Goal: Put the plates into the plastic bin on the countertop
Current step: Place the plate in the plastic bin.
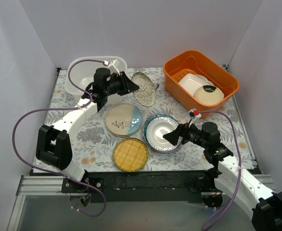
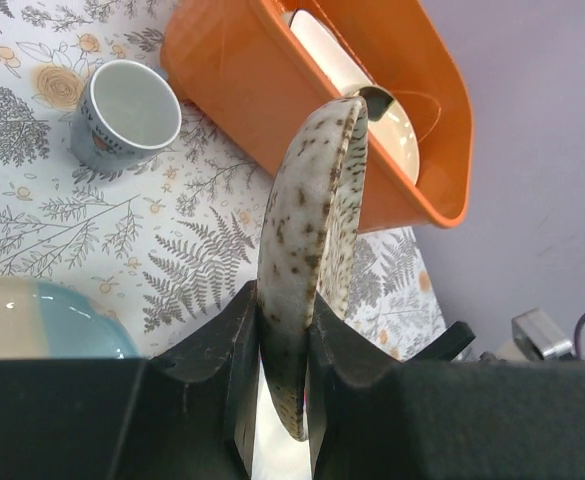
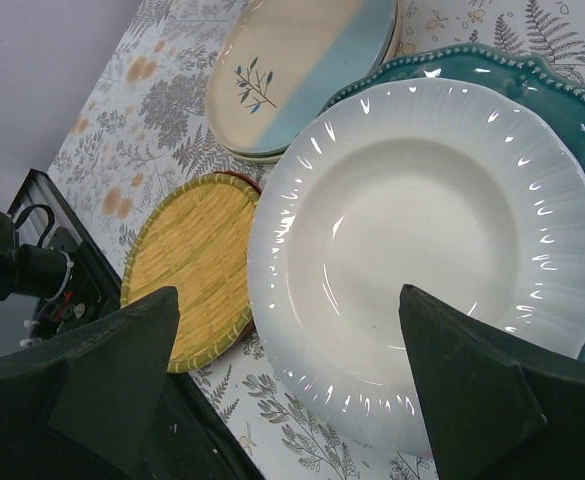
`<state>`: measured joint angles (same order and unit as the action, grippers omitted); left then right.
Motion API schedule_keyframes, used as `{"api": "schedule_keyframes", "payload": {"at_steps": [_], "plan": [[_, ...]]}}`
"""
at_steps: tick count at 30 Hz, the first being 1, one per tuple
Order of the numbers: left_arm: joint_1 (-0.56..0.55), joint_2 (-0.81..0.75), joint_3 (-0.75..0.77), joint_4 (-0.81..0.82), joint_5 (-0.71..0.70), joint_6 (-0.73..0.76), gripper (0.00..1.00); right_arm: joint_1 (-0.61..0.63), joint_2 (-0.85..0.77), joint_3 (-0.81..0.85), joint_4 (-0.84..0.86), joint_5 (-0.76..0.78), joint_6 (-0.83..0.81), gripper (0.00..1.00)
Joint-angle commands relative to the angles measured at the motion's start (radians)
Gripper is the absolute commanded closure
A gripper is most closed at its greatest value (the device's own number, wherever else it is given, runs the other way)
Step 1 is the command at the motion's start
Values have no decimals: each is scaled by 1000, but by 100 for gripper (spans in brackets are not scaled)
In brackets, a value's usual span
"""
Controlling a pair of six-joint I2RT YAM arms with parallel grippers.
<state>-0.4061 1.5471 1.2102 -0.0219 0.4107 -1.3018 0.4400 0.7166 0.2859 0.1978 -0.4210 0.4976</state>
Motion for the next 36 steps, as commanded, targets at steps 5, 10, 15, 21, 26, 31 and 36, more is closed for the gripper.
{"api": "schedule_keyframes", "payload": {"at_steps": [5, 10, 15, 21, 26, 31, 36], "plan": [[114, 51, 133, 76, 94, -166, 100, 3, -19, 21, -15, 1, -13, 2], [170, 82, 195, 94, 76, -257, 100, 5, -16, -20, 12, -7, 15, 2], [230, 119, 252, 79, 16, -321, 100, 5, -23, -37, 12, -1, 15, 2], [323, 160, 318, 48, -9, -389, 100, 5, 12, -28, 18, -4, 4, 2], [403, 195, 344, 36, 16, -416, 100, 5, 38, -31, 43, -16, 15, 2], [452, 231, 356, 40, 10, -436, 100, 5, 50, -34, 57, -15, 15, 2], [452, 235, 374, -1, -32, -406, 100, 5, 79, -30, 74, -15, 10, 2]]}}
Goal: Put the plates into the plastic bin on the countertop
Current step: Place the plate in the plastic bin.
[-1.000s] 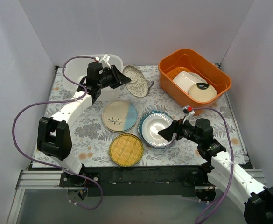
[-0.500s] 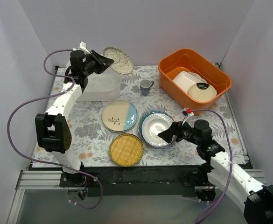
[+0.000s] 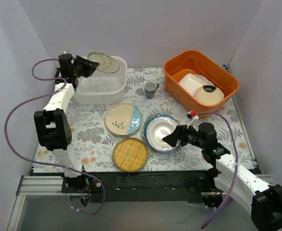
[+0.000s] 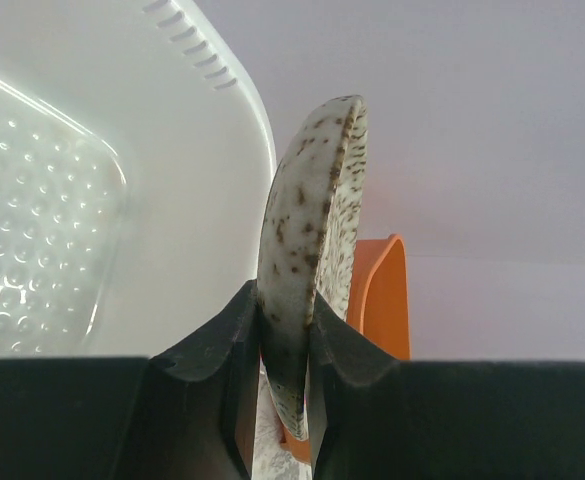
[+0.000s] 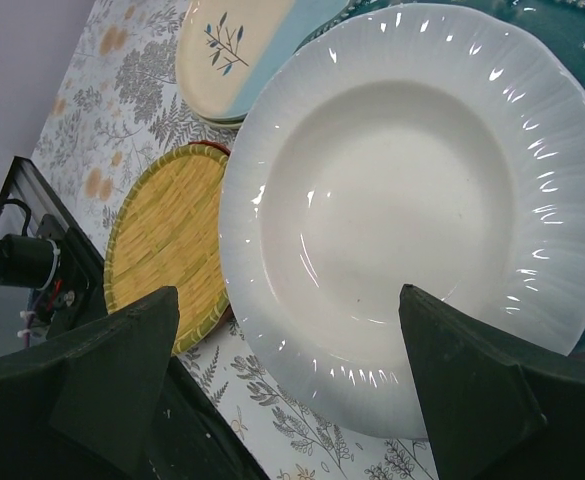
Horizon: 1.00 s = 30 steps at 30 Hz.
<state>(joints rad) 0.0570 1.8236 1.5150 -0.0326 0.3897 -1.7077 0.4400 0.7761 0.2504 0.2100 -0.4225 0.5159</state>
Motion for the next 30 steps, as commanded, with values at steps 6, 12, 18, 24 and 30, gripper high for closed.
{"api": "schedule_keyframes", "payload": {"at_steps": [6, 12, 18, 24, 30], "plan": [[-11, -17, 68, 2, -26, 28, 100, 5, 58, 24, 72, -30, 3, 2], [-11, 29, 88, -49, -100, 80, 100, 5, 60, 17, 84, -27, -1, 2], [-11, 108, 129, -104, -147, 114, 100, 5, 69, 3, 95, -30, -1, 2], [-14, 180, 160, -132, -158, 141, 100, 3, 77, -10, 107, -25, 3, 2], [-16, 232, 178, -147, -146, 161, 100, 5, 78, -13, 112, -19, 3, 2]]}}
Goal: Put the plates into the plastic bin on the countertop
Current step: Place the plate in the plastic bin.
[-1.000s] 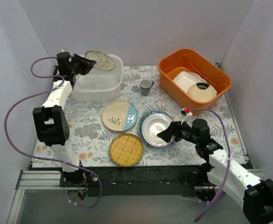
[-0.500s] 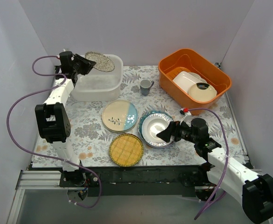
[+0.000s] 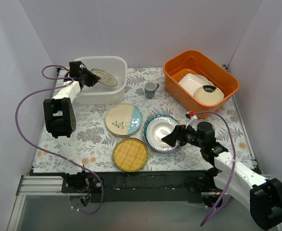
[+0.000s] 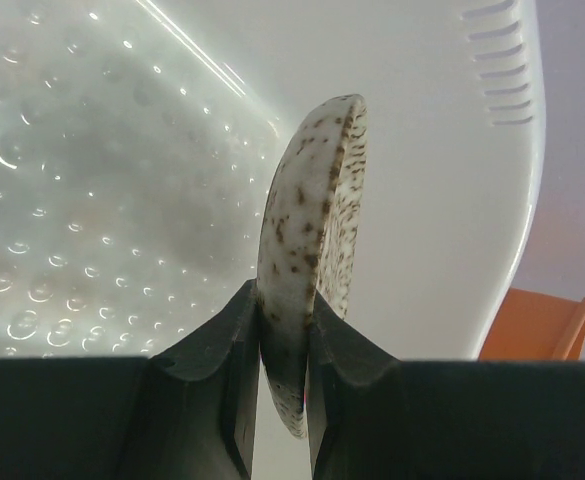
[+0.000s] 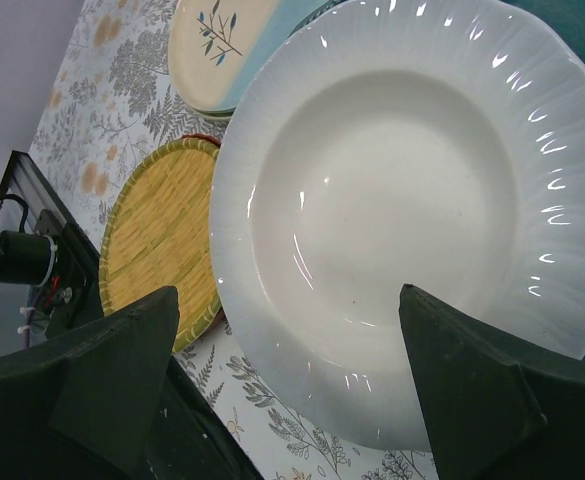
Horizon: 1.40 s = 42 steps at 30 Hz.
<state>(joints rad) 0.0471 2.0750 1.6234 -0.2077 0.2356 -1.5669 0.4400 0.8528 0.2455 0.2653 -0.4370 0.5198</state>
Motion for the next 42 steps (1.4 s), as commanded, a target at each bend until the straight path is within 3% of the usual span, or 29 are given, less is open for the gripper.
{"api": "schedule_keyframes", "payload": {"at_steps": [1, 11, 18, 30, 42], "plan": [[-7, -15, 85, 16, 5, 24, 100, 5, 2, -6, 57, -6, -1, 2], [-13, 23, 108, -2, 11, 50, 100, 5, 5, -14, 58, -5, -1, 2], [-64, 71, 219, -133, -87, 134, 100, 5, 0, -23, 52, -2, -1, 2], [-85, 132, 265, -222, -105, 171, 100, 5, -9, -34, 46, 7, -1, 2], [-87, 169, 283, -275, -110, 177, 88, 5, -27, -29, 14, 11, -7, 2]]}}
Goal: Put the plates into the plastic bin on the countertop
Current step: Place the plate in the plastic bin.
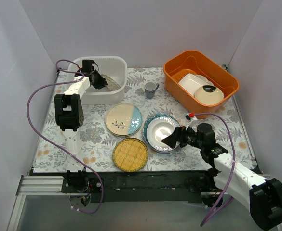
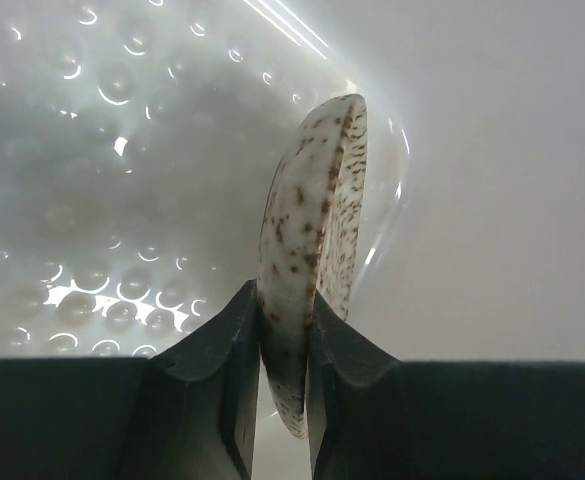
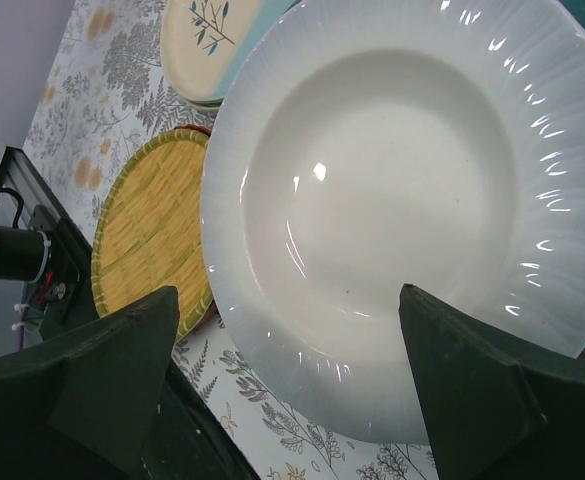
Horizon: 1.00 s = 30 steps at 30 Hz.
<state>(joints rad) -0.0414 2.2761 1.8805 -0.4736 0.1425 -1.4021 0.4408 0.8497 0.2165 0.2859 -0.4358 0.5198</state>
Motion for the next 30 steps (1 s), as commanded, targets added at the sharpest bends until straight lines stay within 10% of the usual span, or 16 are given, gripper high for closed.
{"api": "schedule_keyframes", "payload": {"at_steps": [1, 20, 30], "plan": [[2, -33, 25, -8, -20, 12, 87, 4, -34, 1, -11, 12, -9, 2], [2, -182, -3, -17, -129, 17, 15, 4, -32, 3, -16, 19, -6, 2], [-5, -339, -61, 24, -109, 14, 2, 4, -17, 7, -10, 19, -7, 2]]}}
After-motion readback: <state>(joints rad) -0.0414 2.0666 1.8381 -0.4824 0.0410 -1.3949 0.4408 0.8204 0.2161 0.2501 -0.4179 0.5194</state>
